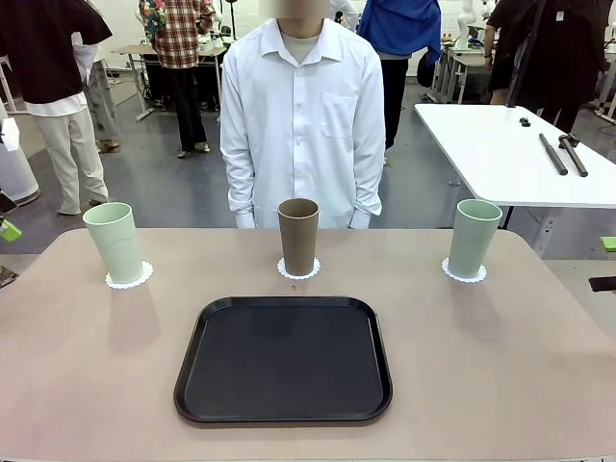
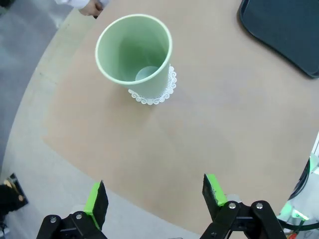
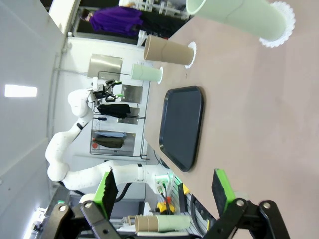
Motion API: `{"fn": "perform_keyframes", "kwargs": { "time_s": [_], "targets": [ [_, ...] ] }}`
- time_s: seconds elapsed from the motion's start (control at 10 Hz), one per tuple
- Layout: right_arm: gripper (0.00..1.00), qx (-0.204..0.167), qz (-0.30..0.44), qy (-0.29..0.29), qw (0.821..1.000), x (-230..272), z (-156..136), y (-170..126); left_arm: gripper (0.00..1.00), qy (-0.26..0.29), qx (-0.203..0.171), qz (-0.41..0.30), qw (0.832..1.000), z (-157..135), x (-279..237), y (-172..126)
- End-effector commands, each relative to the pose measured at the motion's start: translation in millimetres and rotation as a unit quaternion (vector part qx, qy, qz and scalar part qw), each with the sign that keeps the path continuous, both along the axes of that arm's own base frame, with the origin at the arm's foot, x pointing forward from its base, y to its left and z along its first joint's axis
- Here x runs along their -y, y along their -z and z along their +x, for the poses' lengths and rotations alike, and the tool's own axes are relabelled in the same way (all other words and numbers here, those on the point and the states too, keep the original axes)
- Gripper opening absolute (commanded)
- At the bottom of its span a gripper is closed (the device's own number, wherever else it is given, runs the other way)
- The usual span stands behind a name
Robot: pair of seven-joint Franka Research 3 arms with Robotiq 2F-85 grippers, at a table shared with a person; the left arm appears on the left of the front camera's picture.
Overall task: Place coasters on the table and set cups on them.
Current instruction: Take one Reusable plastic cup from the Flat Tray and place it on a coaster set by the human.
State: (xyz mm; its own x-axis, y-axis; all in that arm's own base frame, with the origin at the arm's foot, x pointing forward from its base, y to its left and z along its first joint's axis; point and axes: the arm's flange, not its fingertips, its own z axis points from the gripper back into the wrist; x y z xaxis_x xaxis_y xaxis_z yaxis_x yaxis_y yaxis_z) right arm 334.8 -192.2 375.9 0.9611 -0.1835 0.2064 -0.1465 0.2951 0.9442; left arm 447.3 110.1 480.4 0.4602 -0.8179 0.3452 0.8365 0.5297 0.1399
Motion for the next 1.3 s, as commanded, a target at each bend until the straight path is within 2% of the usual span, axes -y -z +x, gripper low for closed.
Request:
{"fn": "perform_keyframes", "kwargs": {
  "time_s": [0.0,0.3,0.4,1.2],
  "targets": [
    [1.00,0.004,0.001,0.003,1.000,-2.8,-3.5,-0.4,1.00,-0.012,-0.020,0.019,1.000,-16.2,28.2,-7.8],
    [1.00,0.004,0.001,0.003,1.000,-2.8,-3.5,-0.4,1.00,-0.019,-0.041,0.031,0.999,-21.3,59.9,-13.8],
    [1.00,0.004,0.001,0.003,1.000,-2.8,-3.5,-0.4,1.00,-0.011,-0.019,0.020,1.000,-15.2,42.2,-12.9],
    [1.00,0.004,0.001,0.003,1.000,-2.8,-3.5,-0.4,1.00,-0.011,-0.019,0.020,1.000,-15.2,42.2,-12.9]
  ]
}}
